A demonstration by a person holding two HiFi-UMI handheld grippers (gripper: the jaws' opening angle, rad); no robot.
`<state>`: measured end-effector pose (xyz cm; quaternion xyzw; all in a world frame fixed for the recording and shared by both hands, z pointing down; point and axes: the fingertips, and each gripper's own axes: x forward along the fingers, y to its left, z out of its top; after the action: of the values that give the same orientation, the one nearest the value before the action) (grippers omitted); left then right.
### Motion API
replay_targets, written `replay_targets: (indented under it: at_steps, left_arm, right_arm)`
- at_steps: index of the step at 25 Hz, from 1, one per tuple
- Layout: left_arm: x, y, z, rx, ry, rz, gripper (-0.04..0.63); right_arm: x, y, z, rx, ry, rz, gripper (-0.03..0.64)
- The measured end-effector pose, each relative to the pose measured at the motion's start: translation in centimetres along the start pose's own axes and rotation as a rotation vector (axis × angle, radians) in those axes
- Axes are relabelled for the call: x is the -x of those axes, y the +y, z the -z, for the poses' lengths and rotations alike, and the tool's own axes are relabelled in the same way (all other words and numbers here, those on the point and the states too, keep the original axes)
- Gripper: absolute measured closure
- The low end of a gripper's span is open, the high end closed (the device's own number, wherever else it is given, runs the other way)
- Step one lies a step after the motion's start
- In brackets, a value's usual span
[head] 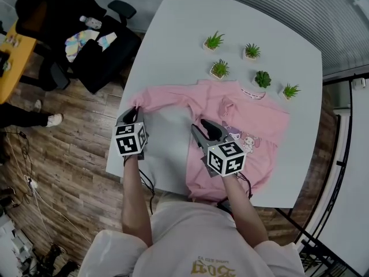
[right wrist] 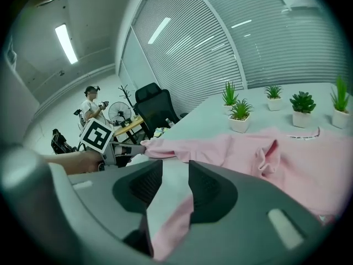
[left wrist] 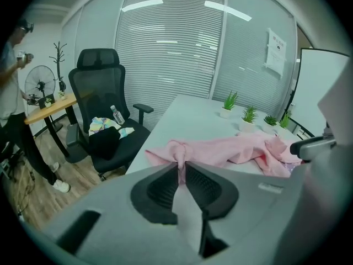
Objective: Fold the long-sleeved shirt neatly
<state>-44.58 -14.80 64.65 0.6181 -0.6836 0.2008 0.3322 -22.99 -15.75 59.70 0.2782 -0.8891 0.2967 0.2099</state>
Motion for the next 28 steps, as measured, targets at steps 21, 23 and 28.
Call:
replay_targets:
  at_steps: [21,23,28]
  left_arm:
    - [8.6,0.6,-6.8,-0.017,-0.184,-0.099,0.550]
    - [9.4,0.6,-7.2,-0.022,-0.196,-0.108,0.551]
    - [10.6,0.0,-7.9,-0.036,-0.216,-0.110,0.551]
  right_arm:
    - [4.9,0.2,-3.8,-0.007,-0.129,0.007,0.454]
    - [5.2,0.3,-4.0,-0.006,-0.134,0.005,0.454]
    - [6.2,0.4,-4.1,-0.001,-0.146,0.007,0.454]
